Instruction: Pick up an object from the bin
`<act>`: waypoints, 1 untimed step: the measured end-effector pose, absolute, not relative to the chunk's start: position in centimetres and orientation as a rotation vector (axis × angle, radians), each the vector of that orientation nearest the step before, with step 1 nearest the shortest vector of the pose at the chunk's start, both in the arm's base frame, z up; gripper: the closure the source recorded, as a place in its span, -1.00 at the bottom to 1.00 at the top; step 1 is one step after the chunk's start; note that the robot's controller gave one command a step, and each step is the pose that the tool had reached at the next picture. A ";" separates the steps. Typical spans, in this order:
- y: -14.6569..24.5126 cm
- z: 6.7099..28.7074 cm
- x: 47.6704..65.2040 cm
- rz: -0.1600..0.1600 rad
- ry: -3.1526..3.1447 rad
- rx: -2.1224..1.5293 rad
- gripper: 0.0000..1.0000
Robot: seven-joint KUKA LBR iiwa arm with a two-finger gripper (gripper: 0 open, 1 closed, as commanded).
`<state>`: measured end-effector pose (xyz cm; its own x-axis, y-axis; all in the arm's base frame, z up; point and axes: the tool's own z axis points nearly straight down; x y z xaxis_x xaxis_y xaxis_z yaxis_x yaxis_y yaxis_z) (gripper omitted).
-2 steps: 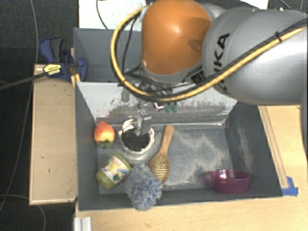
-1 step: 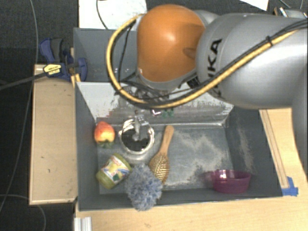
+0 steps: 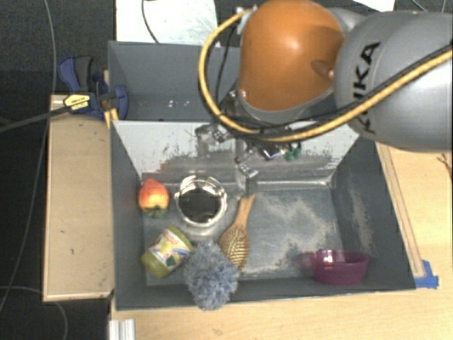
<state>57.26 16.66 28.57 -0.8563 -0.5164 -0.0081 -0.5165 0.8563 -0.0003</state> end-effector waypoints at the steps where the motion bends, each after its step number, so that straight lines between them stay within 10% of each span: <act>1: 24.1 19.9 54.9 0.016 3.101 -0.497 -1.00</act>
Offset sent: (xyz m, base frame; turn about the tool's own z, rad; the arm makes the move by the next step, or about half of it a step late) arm -0.0444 0.0191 -0.0491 0.0502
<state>54.86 24.05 19.89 -0.9498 -0.3128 -0.0027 -0.3128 0.9498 0.0097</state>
